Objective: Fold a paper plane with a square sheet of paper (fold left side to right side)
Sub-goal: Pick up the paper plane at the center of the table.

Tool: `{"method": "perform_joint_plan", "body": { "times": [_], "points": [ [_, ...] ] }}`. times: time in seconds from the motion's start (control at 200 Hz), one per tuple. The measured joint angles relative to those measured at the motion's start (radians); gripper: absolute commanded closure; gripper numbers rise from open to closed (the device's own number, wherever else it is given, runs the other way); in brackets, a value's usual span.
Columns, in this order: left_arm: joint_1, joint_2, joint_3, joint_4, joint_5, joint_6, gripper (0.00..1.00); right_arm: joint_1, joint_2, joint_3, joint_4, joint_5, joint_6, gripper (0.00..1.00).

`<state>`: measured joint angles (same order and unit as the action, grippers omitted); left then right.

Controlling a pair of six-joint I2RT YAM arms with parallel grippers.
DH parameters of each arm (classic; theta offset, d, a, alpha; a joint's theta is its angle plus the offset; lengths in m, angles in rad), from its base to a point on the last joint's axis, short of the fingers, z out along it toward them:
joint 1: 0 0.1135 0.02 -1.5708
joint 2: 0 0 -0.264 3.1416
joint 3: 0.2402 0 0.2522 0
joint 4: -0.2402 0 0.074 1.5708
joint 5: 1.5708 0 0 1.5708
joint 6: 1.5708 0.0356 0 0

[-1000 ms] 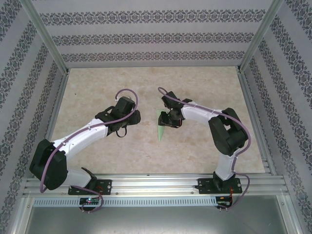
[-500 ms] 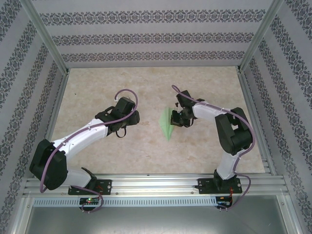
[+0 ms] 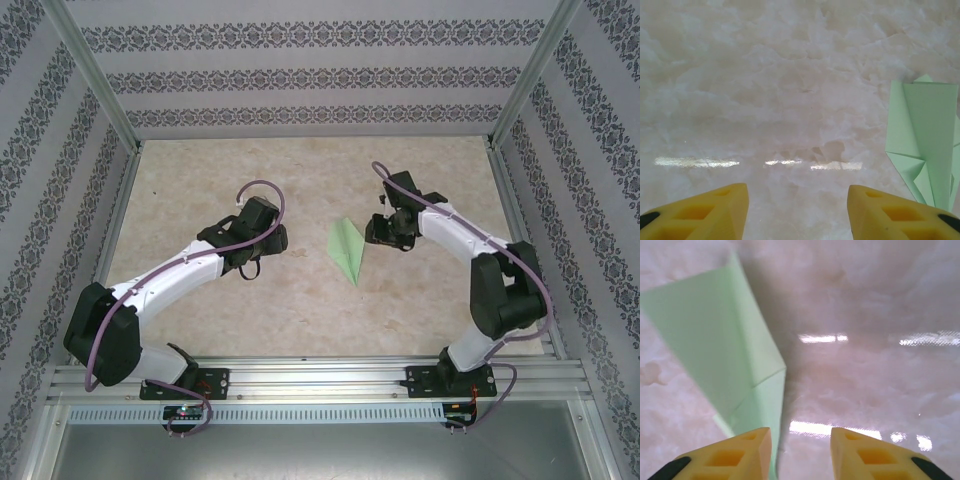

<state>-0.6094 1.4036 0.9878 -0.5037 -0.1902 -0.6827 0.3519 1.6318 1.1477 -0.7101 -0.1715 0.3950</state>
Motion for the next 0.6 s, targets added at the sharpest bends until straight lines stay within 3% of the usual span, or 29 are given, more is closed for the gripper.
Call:
{"method": "perform_joint_plan", "body": {
  "times": [0.17,0.39,0.6],
  "points": [
    [0.000,0.000,0.000,0.000,-0.028,-0.004,0.20,0.164,-0.035,0.063,-0.051,0.082,-0.002,0.52],
    [0.000,-0.002,-0.002,-0.003,-0.067,-0.014,0.01,0.317,0.108,0.129,-0.105,0.192,0.002,0.41],
    [0.000,-0.023,-0.021,-0.013,-0.097,-0.027,0.00,0.334,0.225,0.166,-0.148,0.277,-0.010,0.35]
  ]
}}
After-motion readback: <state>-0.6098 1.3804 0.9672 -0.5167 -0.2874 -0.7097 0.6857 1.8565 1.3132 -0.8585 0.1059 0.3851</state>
